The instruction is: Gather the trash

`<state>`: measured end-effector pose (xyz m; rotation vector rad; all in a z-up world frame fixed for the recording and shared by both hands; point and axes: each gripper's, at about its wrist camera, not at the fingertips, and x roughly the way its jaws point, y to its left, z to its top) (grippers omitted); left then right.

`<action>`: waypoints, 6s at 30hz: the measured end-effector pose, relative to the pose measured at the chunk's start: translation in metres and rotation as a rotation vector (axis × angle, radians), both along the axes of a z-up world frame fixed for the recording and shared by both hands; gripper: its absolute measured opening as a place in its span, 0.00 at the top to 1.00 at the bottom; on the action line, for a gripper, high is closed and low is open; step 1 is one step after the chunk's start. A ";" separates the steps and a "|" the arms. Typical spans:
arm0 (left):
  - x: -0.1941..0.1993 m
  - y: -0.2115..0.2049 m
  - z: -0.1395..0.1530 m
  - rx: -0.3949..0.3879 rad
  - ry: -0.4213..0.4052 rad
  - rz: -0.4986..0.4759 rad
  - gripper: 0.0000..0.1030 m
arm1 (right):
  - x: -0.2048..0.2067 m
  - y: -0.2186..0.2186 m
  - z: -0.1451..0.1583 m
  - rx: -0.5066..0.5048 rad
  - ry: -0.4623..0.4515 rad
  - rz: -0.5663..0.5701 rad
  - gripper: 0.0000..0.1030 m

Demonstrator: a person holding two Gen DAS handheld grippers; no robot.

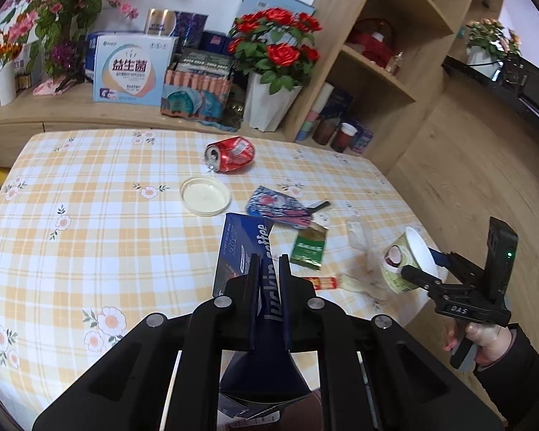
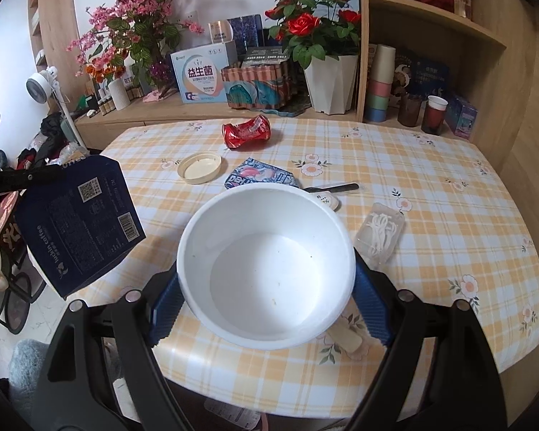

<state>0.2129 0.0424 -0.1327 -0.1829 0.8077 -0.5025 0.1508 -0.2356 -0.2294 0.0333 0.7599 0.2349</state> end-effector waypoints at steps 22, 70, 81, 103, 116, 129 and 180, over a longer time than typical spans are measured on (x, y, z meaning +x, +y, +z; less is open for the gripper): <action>-0.161 -0.058 -0.011 -0.062 0.037 -0.070 0.90 | -0.123 -0.006 0.043 0.030 -0.067 -0.011 0.21; -0.206 -0.007 0.013 0.170 -0.171 0.210 0.06 | -0.177 0.030 0.010 0.017 0.017 0.062 0.20; -0.215 0.028 0.006 0.134 -0.146 0.294 0.06 | -0.181 0.061 -0.005 -0.005 0.078 0.117 0.18; -0.215 0.042 -0.002 0.142 -0.146 0.331 0.06 | -0.171 0.037 -0.005 -0.046 0.066 -0.016 0.06; -0.206 0.032 -0.009 0.186 -0.139 0.326 0.06 | -0.163 0.018 -0.008 -0.063 0.055 -0.065 0.06; -0.179 0.026 -0.022 0.220 -0.108 0.325 0.06 | -0.140 0.002 -0.021 -0.062 0.078 -0.110 0.05; 0.166 -0.201 -0.158 0.655 -0.230 -0.317 0.36 | 0.050 -0.088 -0.088 -0.074 0.242 -0.150 0.06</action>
